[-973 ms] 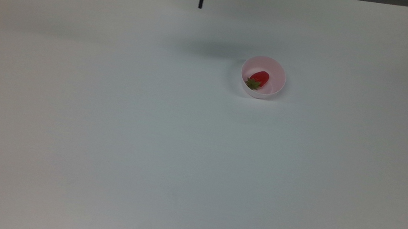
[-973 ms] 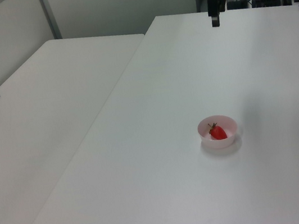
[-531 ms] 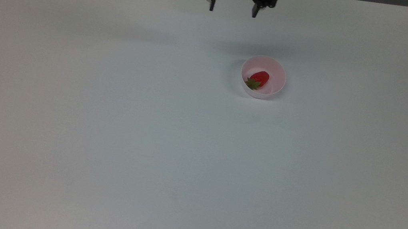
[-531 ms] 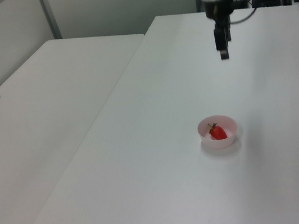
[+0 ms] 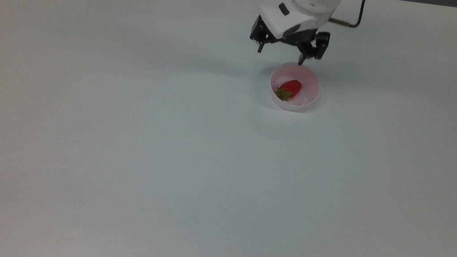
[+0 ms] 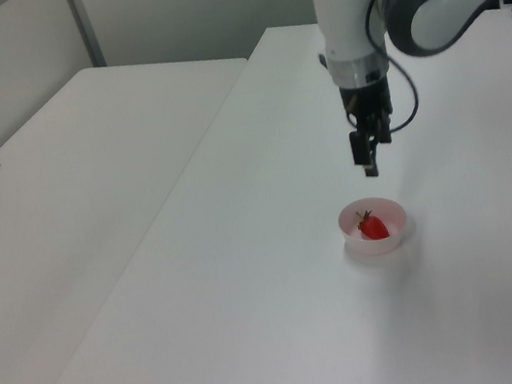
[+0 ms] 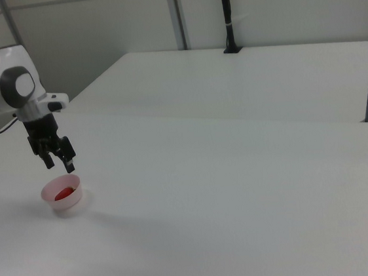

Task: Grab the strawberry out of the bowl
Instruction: 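Move the open gripper over the pink bowl and lower it, then close the gripper on the red strawberry inside the bowl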

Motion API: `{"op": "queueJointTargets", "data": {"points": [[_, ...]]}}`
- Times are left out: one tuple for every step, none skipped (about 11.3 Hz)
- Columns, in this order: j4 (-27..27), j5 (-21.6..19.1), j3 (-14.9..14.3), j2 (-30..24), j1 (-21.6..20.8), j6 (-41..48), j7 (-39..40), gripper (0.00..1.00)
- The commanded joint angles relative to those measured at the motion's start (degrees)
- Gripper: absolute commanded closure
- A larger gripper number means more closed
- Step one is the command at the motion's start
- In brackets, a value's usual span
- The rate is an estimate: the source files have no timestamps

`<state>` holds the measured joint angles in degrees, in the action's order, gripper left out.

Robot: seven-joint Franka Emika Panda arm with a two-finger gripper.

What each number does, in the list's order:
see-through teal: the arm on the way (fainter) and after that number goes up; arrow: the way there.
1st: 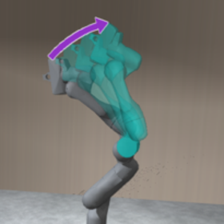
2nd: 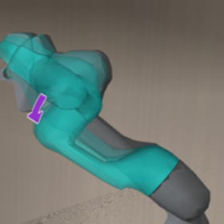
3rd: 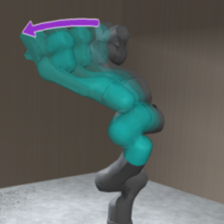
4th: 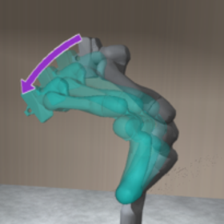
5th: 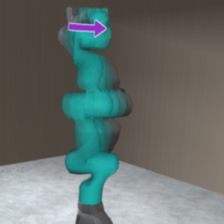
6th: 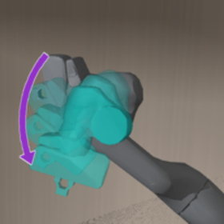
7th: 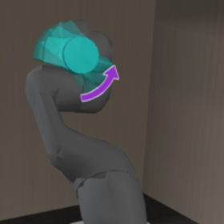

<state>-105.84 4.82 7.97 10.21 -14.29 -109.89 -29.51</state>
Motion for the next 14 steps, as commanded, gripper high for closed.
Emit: {"op": "queueJointTargets", "data": {"points": [[-2.8,-1.0,-0.5,1.9,-3.3,-6.6,-8.4,0.17],[-2.8,-1.0,-0.5,3.3,-4.0,-7.3,-9.4,0.18],[-2.8,-0.9,-0.5,4.7,-4.4,-8.8,-10.3,0.18],[-2.7,-0.7,-0.5,6.6,-4.7,-10.1,-11.0,0.18],[-2.6,-0.3,-0.5,7.5,-4.7,-10.9,-11.4,0.20],[-2.6,-0.3,-0.5,8.3,-4.6,-11.6,-11.4,0.20],[-2.5,-0.2,-0.5,8.7,-4.6,-11.8,-11.4,0.20],[-2.7,-0.2,-0.5,8.8,-4.4,-12.8,-11.4,0.20],[-2.6,-0.2,-0.5,9.6,-4.3,-13.2,-11.4,0.21],[-2.5,-0.1,-0.5,9.8,-4.1,-13.4,-11.4,0.26],[-2.5,-0.1,-0.5,10.0,-4.1,-13.9,-11.4,0.28],[-2.8,-0.1,-0.6,10.1,-4.0,-15.5,-11.4,0.29],[-2.7,-0.1,-0.6,10.8,-3.9,-15.8,-11.6,0.32],[-2.7,0.0,-0.6,10.8,-3.7,-15.8,-11.5,0.42]]}}
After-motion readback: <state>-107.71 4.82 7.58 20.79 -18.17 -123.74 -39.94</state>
